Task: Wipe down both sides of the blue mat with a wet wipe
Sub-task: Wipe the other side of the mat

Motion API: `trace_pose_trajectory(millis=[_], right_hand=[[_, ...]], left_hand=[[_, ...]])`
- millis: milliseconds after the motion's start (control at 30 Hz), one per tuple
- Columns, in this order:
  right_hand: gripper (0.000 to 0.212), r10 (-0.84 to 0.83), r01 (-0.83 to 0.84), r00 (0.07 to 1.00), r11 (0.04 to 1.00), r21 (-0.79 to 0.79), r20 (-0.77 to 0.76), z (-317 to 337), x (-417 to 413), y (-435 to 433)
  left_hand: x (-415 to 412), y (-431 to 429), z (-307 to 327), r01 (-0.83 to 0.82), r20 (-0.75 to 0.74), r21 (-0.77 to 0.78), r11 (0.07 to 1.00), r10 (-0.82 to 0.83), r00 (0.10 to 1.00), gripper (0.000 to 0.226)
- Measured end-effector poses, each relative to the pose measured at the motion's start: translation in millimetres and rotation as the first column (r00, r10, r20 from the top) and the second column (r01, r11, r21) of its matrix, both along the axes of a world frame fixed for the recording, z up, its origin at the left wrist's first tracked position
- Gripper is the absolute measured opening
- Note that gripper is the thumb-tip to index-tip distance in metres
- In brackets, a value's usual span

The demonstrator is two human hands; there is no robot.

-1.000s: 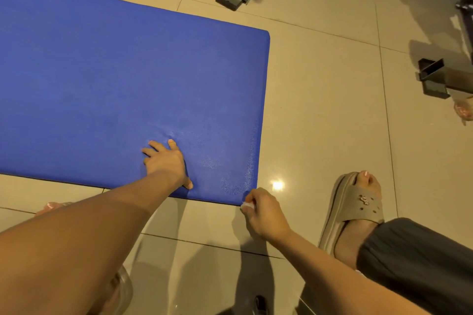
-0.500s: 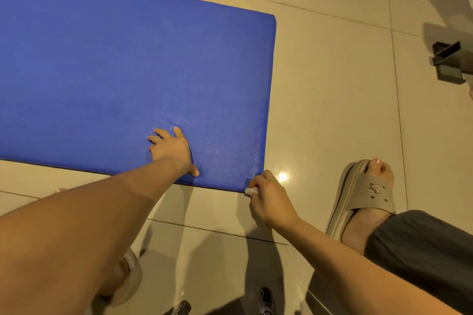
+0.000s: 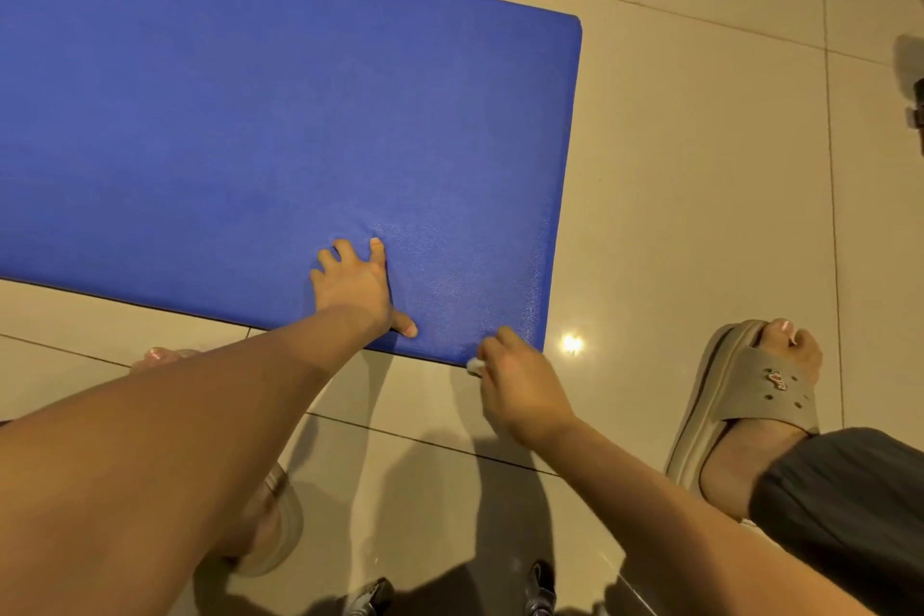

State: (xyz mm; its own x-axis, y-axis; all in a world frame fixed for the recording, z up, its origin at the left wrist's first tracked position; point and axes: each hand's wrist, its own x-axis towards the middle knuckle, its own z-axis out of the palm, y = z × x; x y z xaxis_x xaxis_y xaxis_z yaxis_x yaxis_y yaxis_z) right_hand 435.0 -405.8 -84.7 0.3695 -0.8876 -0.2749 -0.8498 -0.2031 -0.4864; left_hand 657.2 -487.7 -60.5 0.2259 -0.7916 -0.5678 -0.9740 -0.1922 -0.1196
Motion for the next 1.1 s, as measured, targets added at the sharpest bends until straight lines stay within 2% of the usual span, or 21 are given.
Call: trace_pose_trajectory(millis=[167, 367, 433, 500, 633, 833, 933, 1100], right_hand=[[0.014, -0.029, 0.027, 0.997, 0.999, -0.027, -0.07, 8, -34, 2], [0.01, 0.029, -0.03, 0.999, 0.999, 0.02, 0.04, -3, 50, -5], [0.008, 0.087, -0.087, 0.995, 0.996, 0.001, 0.045, -2, 78, -10], [0.003, 0.119, -0.119, 0.993, 0.993, 0.006, 0.02, 0, 89, -15], [0.01, 0.123, -0.123, 0.992, 0.992, 0.017, -0.026, 2, 48, -14], [0.013, -0.017, 0.01, 0.989, 0.999, -0.042, -0.149, 17, -40, -9], [0.015, -0.052, 0.051, 0.994, 0.999, -0.01, -0.095, 13, -16, -11], [0.015, -0.065, 0.066, 0.997, 0.998, -0.018, 0.032, 1, 81, -28]], left_hand=[[12, 7, 2, 0.025, -0.054, -0.008, 1.0, -0.025, 0.998, 0.14], [49, -5, 10, 0.062, -0.153, -0.062, 0.996, -0.071, 0.986, 0.125], [56, -2, 6, 0.018, -0.112, -0.097, 0.995, -0.029, 0.993, 0.133], [59, 2, 0, -0.091, -0.105, -0.074, 0.993, 0.083, 0.991, 0.144], [56, -3, -3, -0.171, -0.118, -0.011, 0.985, 0.168, 0.979, 0.15], [49, -9, -3, -0.21, -0.114, 0.013, 0.978, 0.21, 0.971, 0.151], [51, -8, -4, -0.212, -0.12, 0.015, 0.977, 0.213, 0.97, 0.15], [53, -7, -8, -0.21, -0.122, 0.015, 0.978, 0.21, 0.97, 0.15]])
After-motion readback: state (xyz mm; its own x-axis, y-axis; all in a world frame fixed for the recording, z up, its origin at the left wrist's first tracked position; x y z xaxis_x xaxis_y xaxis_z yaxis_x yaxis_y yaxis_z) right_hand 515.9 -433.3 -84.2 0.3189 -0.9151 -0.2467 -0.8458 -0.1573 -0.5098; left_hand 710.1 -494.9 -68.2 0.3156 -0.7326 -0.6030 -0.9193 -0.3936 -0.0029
